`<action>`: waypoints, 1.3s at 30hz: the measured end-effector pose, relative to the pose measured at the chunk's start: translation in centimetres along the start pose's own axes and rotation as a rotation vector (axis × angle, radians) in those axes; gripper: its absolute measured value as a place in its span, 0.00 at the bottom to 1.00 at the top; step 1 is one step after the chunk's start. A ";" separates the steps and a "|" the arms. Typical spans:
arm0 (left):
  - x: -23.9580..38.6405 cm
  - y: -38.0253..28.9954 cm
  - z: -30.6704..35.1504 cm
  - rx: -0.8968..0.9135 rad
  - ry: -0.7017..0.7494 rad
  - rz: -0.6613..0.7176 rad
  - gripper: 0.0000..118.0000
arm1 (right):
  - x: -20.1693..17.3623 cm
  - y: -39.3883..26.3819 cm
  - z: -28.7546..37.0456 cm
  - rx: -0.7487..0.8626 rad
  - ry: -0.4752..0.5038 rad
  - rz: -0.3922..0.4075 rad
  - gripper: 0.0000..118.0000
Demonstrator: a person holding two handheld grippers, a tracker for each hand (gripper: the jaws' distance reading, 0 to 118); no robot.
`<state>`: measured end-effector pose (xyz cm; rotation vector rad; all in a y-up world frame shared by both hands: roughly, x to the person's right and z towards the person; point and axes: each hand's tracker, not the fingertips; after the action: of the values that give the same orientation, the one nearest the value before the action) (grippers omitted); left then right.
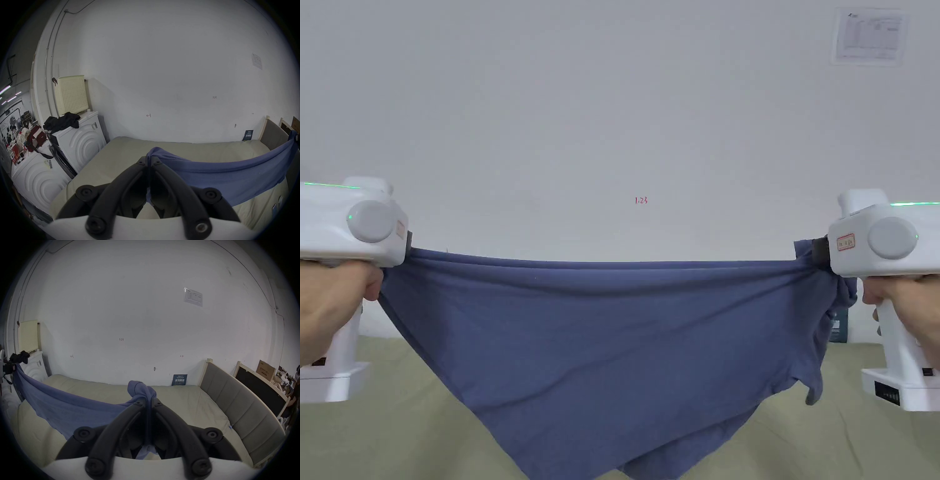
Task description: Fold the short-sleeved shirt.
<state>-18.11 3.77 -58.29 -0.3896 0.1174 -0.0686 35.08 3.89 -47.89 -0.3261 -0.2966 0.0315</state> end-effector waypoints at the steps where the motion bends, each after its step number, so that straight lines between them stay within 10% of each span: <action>1: 0.3 -0.4 -0.8 0.000 -0.004 -0.001 0.00 | -0.3 -0.2 -1.0 -0.006 -0.012 0.008 0.06; 14: 1.9 -15.8 -7.3 -0.200 -0.088 -0.061 0.00 | -0.3 -15.7 -7.1 -0.258 0.020 -0.054 0.06; 25: -2.4 -32.1 2.8 -0.422 -0.203 -0.068 0.00 | 2.7 -34.6 5.2 -0.441 0.059 -0.063 0.06; 39: -8.8 -41.9 16.6 -0.552 -0.228 -0.030 0.00 | 4.2 -43.4 21.4 -0.500 0.080 -0.113 0.06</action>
<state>-26.55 -27.88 -26.09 -0.9468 -0.0992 -0.0201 32.15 -30.21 -13.50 -0.8037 -0.2407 -0.1691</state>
